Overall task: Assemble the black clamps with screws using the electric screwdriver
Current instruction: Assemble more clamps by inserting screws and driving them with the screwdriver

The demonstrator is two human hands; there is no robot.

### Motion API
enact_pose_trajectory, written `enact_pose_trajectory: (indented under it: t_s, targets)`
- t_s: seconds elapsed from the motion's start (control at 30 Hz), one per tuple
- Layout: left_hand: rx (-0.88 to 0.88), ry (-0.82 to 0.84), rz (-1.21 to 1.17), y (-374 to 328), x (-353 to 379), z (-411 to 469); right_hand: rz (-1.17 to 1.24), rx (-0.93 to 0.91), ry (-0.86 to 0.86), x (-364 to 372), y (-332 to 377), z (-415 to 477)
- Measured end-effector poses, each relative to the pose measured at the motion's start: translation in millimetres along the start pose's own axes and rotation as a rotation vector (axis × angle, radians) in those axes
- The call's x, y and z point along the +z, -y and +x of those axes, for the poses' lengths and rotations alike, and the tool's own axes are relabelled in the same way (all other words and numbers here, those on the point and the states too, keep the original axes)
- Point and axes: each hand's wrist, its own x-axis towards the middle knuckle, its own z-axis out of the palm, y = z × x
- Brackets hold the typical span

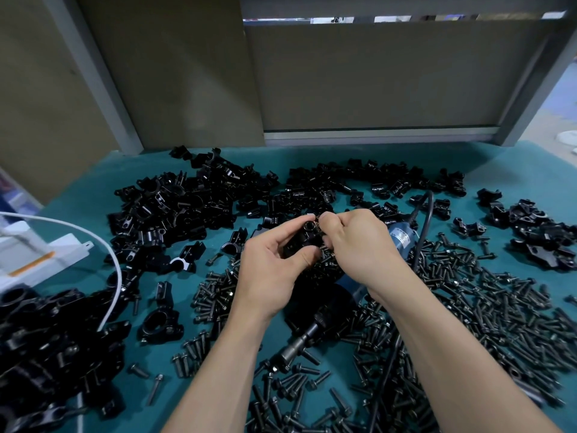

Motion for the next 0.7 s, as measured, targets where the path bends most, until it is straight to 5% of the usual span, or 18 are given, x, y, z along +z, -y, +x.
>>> enact_pose_trajectory:
  t_s: [0.7]
  targets:
    - [0.027,0.022,-0.001,-0.1,-2.7,0.7,0.023,-0.044,0.017,-2.5,-3.1,1.3]
